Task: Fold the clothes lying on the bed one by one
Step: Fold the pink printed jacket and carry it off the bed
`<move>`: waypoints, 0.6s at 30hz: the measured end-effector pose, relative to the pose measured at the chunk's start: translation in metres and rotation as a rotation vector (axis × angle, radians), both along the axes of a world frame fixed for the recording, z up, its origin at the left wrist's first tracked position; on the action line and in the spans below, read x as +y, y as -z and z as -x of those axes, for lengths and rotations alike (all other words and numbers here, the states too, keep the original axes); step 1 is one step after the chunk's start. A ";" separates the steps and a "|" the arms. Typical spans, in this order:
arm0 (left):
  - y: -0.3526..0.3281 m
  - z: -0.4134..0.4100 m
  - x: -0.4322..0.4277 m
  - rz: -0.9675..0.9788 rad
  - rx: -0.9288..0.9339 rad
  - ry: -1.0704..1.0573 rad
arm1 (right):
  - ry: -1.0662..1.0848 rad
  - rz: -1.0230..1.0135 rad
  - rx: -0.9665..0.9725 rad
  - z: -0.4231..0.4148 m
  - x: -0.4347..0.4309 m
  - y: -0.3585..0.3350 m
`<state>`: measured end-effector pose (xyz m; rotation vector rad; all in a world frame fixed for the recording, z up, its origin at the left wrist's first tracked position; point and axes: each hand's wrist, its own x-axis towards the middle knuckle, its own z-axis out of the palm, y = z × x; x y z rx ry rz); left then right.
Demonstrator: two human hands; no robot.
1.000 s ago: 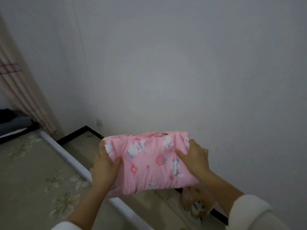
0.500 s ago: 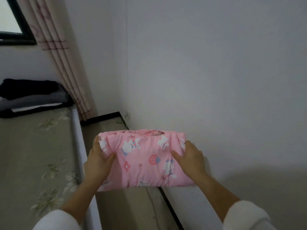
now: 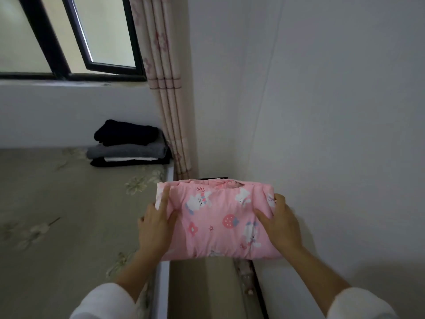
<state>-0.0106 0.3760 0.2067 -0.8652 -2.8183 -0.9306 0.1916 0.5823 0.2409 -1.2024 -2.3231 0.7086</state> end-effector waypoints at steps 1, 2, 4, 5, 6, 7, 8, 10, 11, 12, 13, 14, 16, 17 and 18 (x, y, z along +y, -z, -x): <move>0.000 0.020 0.009 0.028 0.037 0.025 | -0.008 0.005 -0.002 0.024 0.013 0.001; -0.001 0.041 0.017 0.050 0.066 0.048 | -0.014 0.008 -0.006 0.047 0.026 0.001; 0.000 0.083 0.032 0.096 0.114 0.083 | -0.034 0.009 -0.016 0.093 0.049 0.002; 0.000 0.104 0.039 0.125 0.130 0.091 | -0.047 0.012 -0.020 0.115 0.061 0.002; 0.000 0.123 0.046 0.153 0.131 0.086 | -0.063 0.015 -0.028 0.137 0.072 0.003; -0.001 0.141 0.052 0.172 0.124 0.073 | -0.079 0.020 -0.039 0.158 0.082 0.004; -0.001 0.159 0.058 0.183 0.115 0.056 | -0.097 0.023 -0.048 0.180 0.091 0.005; 0.001 0.194 0.070 0.197 0.098 0.022 | -0.135 0.022 -0.060 0.223 0.109 0.007; 0.003 0.212 0.076 0.199 0.079 0.012 | -0.155 0.024 -0.067 0.244 0.118 0.009; 0.004 0.229 0.082 0.195 0.050 -0.001 | -0.177 0.030 -0.074 0.265 0.126 0.010; 0.006 0.245 0.088 0.186 0.021 -0.020 | -0.197 0.035 -0.079 0.285 0.135 0.011; 0.008 0.261 0.093 0.179 -0.007 -0.043 | -0.217 0.038 -0.088 0.305 0.144 0.012; 0.009 0.292 0.106 0.168 -0.040 -0.092 | -0.265 0.044 -0.102 0.346 0.161 0.012; 0.010 0.310 0.113 0.162 -0.049 -0.113 | -0.290 0.047 -0.100 0.368 0.170 0.012; 0.011 0.327 0.121 0.156 -0.058 -0.135 | -0.314 0.046 -0.096 0.390 0.180 0.013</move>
